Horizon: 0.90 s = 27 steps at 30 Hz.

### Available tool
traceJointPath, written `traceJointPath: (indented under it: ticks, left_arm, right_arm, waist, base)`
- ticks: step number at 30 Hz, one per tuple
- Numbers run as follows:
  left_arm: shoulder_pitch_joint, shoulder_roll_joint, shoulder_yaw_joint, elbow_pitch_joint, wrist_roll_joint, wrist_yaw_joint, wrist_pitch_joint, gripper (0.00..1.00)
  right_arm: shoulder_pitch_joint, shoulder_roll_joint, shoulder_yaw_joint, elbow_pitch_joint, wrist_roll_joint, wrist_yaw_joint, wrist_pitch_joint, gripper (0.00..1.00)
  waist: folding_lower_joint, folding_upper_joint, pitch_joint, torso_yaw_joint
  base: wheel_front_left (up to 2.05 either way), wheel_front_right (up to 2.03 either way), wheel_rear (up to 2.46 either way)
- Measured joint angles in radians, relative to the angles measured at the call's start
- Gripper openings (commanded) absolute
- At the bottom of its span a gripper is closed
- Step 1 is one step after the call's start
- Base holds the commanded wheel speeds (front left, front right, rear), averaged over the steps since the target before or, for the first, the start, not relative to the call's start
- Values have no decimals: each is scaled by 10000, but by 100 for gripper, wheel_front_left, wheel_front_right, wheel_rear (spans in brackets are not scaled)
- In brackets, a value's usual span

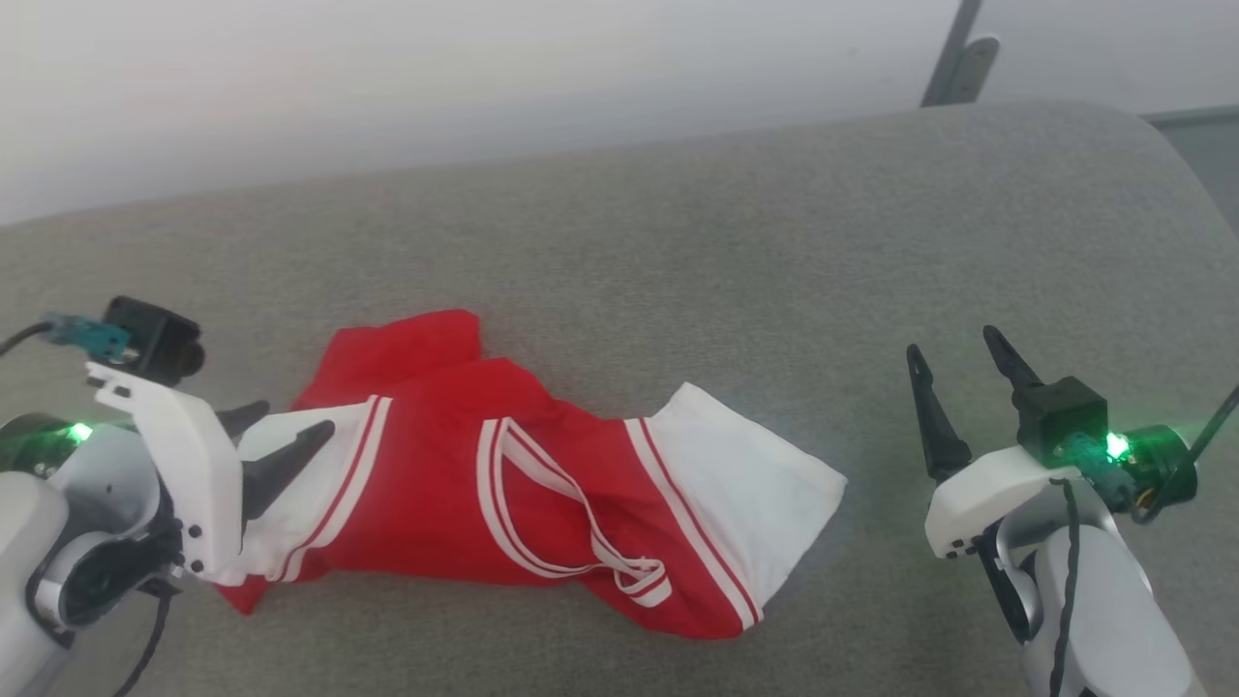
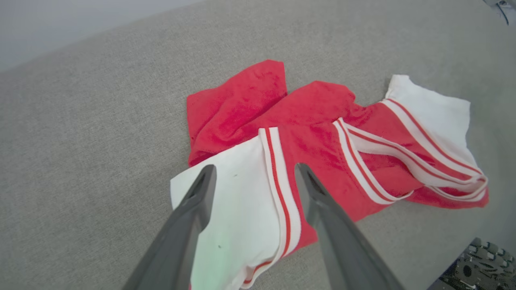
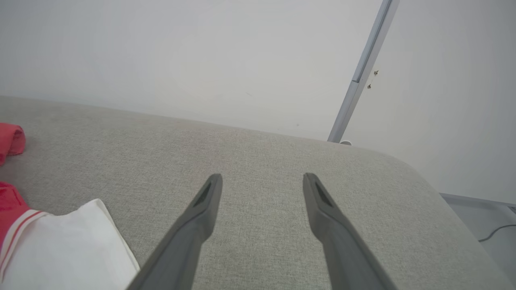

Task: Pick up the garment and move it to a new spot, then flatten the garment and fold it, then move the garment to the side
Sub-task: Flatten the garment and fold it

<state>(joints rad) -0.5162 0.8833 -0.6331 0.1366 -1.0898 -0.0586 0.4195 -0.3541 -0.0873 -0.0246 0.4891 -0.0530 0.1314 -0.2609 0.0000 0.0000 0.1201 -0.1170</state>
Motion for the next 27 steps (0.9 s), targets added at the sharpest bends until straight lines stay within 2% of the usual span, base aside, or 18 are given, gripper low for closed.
traceJointPath:
  ticks: [9, 20, 24, 27]
  left_arm:
    - [-648, -123, -554, 1465, 890, 12, 546, 100]
    - [-903, -428, -556, 3091, 752, -144, 558, 100]
    - [-954, -531, -562, 3388, 435, -117, 926, 100]
    - [-1006, -616, -543, 3463, 245, -56, 1225, 94]
  right_arm:
    - [-144, 58, 119, -36, 67, 0, -2, 100]
    - [-183, 82, -27, -96, 46, 0, 0, 100]
    - [-183, 96, -75, -109, -13, 0, 0, 100]
    - [-183, 105, -94, -98, -52, 0, 0, 100]
  waist:
    - [0, 0, 340, -476]
    - [0, 0, 719, -773]
    - [0, 0, 739, -714]
    - [-1, 0, 734, -645]
  base:
    - [0, 0, 0]
    - [0, 0, 0]
    - [0, 0, 0]
    - [0, 0, 0]
